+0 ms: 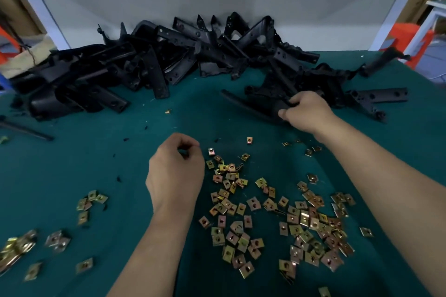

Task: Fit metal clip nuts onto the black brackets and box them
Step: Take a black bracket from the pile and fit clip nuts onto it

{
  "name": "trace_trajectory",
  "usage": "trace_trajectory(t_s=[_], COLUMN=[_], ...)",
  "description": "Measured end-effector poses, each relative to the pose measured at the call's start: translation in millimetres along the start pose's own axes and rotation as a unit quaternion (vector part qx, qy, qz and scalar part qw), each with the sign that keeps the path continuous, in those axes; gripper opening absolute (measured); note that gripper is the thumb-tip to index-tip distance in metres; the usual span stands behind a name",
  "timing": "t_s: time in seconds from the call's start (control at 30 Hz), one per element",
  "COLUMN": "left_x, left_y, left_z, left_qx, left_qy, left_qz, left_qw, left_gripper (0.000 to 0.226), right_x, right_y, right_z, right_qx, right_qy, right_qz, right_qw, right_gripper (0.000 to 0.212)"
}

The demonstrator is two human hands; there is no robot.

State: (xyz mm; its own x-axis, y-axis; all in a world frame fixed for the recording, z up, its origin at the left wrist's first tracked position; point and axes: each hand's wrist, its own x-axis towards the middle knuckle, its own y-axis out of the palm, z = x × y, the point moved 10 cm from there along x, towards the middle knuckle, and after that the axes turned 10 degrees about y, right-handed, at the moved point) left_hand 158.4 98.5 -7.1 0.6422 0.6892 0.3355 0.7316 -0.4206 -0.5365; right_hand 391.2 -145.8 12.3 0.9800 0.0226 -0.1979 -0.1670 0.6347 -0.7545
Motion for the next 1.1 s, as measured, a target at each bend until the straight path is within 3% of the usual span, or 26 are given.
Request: trace_trajectory(t_s=[0.1,0.27,0.43,0.53,0.63,0.7,0.77,0.83,0.93,1.0,1.1], left_x=[0,-1,-2,-5,-8,-12,-16,-17,-13,-9,-5], left_y=[1,0,-6,-13,-13,-8,2,7,20,27,30], left_z=[2,-1,-14,-31,-47,-59,-69,-70,-58,-48,-35], left_qx=[-0.004,-0.005,-0.081,-0.16,-0.2,-0.253,-0.317,-0.38,-0.505,-0.571,-0.611], left_qy=[-0.002,0.005,0.038,0.091,0.147,0.186,0.194,0.167,0.051,-0.036,-0.112], left_qz=[0.001,0.005,-0.014,-0.042,-0.034,0.015,0.076,0.099,0.129,0.144,0.129], left_qw=[1.0,1.0,0.996,0.982,0.968,0.949,0.925,0.904,0.852,0.807,0.773], left_gripper=[0.016,0.015,0.008,0.012,0.01,0.019,0.027,0.02,0.011,0.015,0.013], right_x=[-18,-83,-138,-139,-138,-148,-161,-174,-184,-188,-196], right_y=[-15,-71,-77,-51,-7,17,31,40,42,39,54], right_z=[-24,-35,-22,-21,-10,1,11,22,31,30,24], right_qx=[0.141,0.102,0.155,0.294,0.433,0.466,0.417,0.36,0.263,0.106,-0.125], right_qy=[0.041,-0.052,-0.138,-0.122,-0.103,-0.106,-0.142,-0.2,-0.267,-0.311,-0.36], right_qz=[-0.018,-0.21,-0.265,-0.166,0.029,0.136,0.173,0.184,0.174,0.12,0.12], right_qw=[0.989,0.971,0.942,0.933,0.895,0.868,0.881,0.893,0.911,0.937,0.917], right_gripper=[0.027,0.024,0.026,0.021,0.025,0.038,0.043,0.04,0.034,0.021,0.019])
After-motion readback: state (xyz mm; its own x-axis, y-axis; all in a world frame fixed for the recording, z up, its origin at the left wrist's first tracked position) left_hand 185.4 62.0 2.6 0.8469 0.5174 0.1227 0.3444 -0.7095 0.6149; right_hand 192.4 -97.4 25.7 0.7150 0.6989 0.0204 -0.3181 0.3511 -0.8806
